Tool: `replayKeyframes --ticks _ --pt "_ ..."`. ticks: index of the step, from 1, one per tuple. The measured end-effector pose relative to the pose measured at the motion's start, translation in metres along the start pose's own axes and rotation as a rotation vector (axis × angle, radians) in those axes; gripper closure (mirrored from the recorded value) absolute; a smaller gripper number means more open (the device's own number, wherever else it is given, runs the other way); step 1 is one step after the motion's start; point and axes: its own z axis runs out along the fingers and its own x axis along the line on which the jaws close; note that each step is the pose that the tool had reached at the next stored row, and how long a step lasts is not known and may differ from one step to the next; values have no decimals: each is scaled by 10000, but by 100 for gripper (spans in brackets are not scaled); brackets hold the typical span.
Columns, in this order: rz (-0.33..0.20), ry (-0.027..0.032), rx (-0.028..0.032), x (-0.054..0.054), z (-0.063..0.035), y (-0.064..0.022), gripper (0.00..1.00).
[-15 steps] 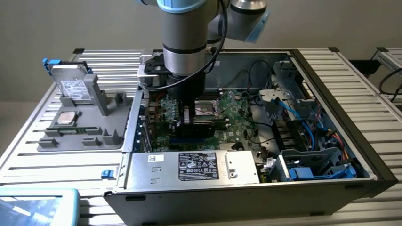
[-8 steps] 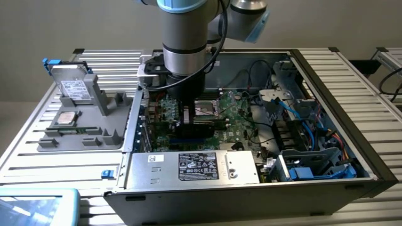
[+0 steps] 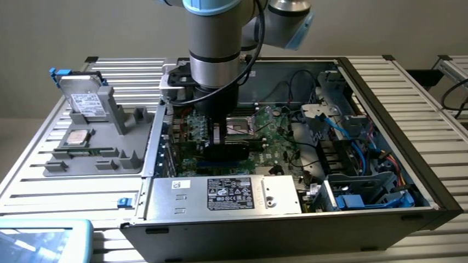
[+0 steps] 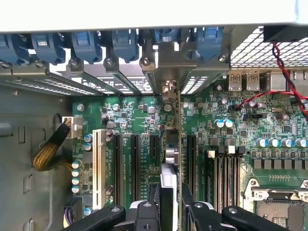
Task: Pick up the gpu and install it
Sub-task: 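Insert the gpu into the slot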
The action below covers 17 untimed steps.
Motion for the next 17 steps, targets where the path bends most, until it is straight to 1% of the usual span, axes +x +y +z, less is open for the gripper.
replayKeyframes --ticks 17 --pt "0 0 0 -1 16 0 72"
